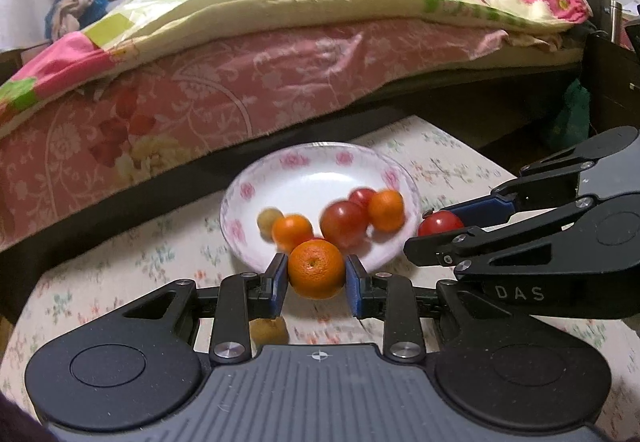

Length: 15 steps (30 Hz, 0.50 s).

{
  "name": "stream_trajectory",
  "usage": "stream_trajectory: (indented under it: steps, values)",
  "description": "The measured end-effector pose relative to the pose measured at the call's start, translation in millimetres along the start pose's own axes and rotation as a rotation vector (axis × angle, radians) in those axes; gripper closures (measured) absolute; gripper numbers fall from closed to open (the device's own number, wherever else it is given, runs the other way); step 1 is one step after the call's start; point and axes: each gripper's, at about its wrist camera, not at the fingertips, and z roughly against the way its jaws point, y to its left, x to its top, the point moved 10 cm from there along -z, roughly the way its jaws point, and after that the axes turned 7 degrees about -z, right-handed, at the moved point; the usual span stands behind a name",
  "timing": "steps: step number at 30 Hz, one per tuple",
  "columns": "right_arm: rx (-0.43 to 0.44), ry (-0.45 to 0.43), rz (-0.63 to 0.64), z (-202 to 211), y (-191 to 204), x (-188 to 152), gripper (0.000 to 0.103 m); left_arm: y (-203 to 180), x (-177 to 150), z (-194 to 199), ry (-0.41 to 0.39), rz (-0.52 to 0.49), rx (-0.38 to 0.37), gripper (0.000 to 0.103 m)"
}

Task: Organize fruits
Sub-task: 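Lower both fruits over the plate and open both tools to release them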

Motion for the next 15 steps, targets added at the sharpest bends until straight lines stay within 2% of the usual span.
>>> stream_trajectory:
  steps: [7, 15]
  values:
    - [-0.009, -0.037, -0.019, -19, -13, 31, 0.073, 17, 19, -26, -0.008, 0.019, 0.017, 0.066]
    - [-0.046, -0.063, -0.031, -50, -30, 64, 0.073, 16, 27, -54, -0.008, -0.007, 0.019, 0.064]
